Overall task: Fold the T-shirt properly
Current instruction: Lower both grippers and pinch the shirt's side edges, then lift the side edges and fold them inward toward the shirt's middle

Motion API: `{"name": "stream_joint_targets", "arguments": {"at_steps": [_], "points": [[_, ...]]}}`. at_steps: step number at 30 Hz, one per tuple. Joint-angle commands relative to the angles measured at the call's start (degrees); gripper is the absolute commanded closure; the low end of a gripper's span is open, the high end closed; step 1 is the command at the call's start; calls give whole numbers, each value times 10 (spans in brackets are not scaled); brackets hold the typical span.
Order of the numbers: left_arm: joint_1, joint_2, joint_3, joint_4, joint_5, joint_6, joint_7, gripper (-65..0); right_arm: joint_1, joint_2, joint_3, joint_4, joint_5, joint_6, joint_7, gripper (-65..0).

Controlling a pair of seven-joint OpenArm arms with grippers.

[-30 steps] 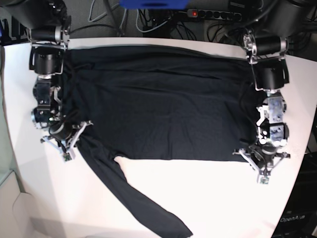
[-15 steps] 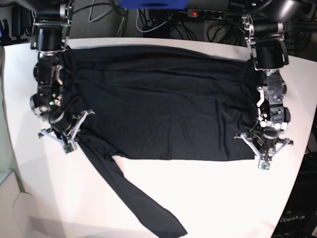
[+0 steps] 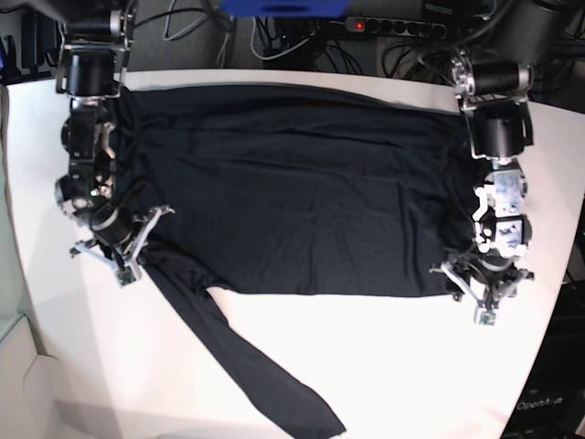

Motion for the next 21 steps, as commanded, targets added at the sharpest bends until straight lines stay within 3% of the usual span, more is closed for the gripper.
{"name": "stream_joint_targets", "arguments": {"at_steps": [1,12,21], "points": [[-27,-3,0,-4,0,6,-25,-326,12,6,2,9,3,1,11,-11],[-94,-13,-1,-176,-1,7,-111,-326,13,8,1,8,3,1,10,-11],[-118,-16,-50,-222,3,8,-112,-325,13,8,1,8,3,1,10,-11]]}}
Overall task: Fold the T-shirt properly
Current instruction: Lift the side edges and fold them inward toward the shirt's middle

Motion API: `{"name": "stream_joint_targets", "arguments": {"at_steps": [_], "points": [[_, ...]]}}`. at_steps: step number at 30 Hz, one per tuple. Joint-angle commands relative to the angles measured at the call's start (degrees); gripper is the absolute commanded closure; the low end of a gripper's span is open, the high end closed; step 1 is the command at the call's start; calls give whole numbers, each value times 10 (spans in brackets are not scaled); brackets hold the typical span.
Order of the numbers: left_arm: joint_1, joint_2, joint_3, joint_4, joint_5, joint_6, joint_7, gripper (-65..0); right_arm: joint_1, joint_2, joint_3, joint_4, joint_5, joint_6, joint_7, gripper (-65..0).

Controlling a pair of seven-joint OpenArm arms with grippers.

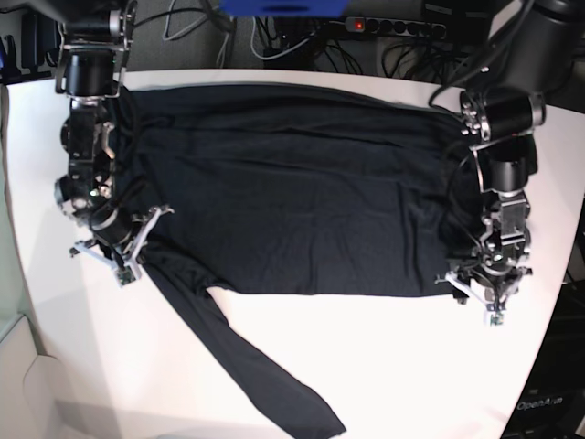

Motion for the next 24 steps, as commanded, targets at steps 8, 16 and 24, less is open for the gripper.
{"name": "stream_joint_targets", "arguments": {"at_steps": [8,16,24], "points": [[-15,-3,2,-5,2,3,-11,-325,12,5,2,9,3,1,15,-11],[-15,-3,1,-72,2,3,-54,-325,13,5,2,9,3,1,15,-11],[-6,4,-2,-94,-4,-2,-52,-319,13,5,2,10,3,1,15,-11]]}}
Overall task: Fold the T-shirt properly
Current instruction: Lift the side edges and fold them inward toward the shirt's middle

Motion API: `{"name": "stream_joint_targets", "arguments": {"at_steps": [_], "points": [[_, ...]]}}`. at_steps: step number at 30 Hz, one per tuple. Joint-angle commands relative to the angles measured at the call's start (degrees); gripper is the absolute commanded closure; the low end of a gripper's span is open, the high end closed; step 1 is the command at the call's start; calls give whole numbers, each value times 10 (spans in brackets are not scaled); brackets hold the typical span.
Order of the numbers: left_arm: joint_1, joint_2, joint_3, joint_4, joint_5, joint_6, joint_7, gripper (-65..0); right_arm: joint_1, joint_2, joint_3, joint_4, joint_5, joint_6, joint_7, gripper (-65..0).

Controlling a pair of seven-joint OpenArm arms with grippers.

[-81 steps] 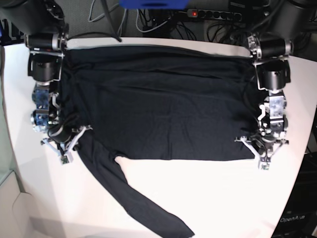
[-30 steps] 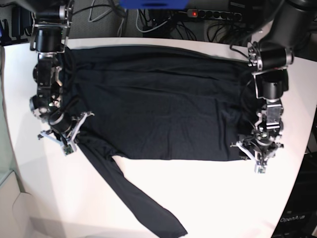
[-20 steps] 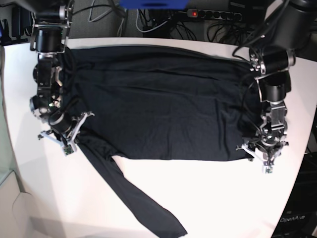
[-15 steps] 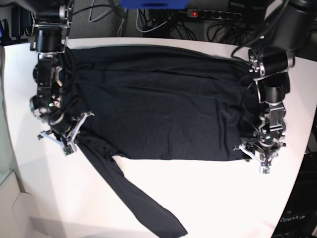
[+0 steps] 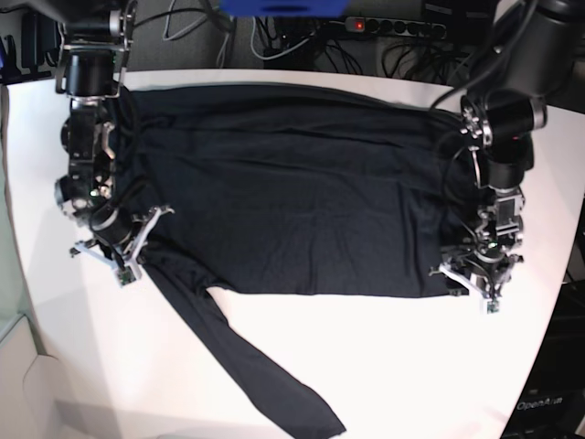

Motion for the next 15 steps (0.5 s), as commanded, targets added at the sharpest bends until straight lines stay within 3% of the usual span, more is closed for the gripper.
{"name": "stream_joint_targets", "arguments": {"at_steps": [1,8,15], "points": [[5,8,1,-2,12,-1,31,-299,13,5,2,10,3,1,14,-11],[21,33,5,-2,18,-2,32,-77,13,4,2,10,3,1,14,-11],[29,35,5,6,13,-2,62,-45,13,4,2,10,3,1,14,-11]]}}
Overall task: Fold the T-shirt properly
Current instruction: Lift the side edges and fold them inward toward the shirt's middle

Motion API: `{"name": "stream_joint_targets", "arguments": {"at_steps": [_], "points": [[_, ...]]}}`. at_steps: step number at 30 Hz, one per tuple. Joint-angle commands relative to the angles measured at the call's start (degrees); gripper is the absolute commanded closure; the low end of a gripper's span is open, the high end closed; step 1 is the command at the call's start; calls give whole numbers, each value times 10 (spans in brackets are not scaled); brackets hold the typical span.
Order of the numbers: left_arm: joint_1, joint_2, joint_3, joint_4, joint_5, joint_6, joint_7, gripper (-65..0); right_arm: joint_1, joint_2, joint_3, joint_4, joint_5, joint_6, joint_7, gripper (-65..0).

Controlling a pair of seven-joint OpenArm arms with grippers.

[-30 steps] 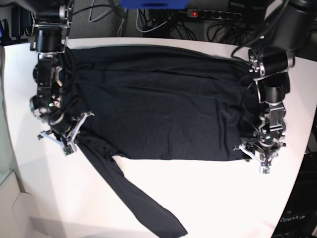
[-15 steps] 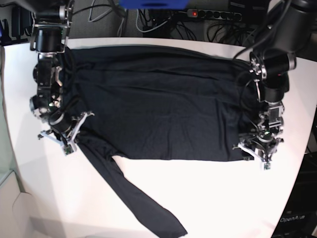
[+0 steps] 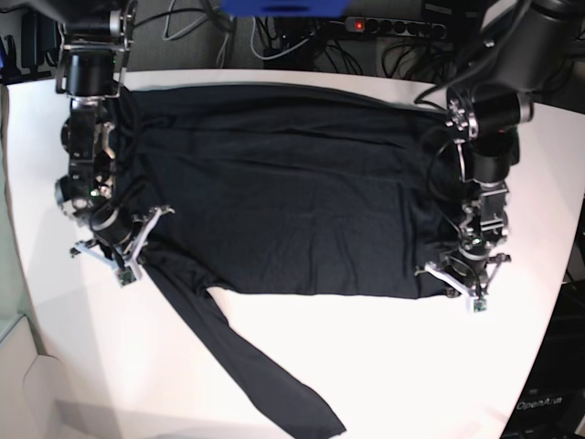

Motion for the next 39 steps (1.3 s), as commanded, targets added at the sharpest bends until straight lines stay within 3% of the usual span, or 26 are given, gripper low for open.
{"name": "stream_joint_targets", "arguments": {"at_steps": [1,3,9,17,23,31,36,39], "points": [[10,5,3,-8,16,-11,79,-28,13,4,2,10,3,1,14,-11],[9,3,2,-8,16,-11,83,0,13,4,2,10,3,1,14,-11],[13,6,3,62,18,-11,91,0,8,4,4,43,3,1,15,-7],[107,11,3,292,16,-12,194,0,-8,-8,4,97,3,1,-6,-6],[153,13,-2,402,16,-78,246,0,-56,-8,4,169,3,1,-8,-6],[179,9,-3,483,16,-85,289,0,-140,-3,8,285,3,1,-8,-6],[208,9,-41,549,16,-86,315,0,-192,-4,36,331,3,2,-4,-6],[223,0,-43,574,17,-116,331,0,-211,-5,56,343,3,3,-3,-6]]}}
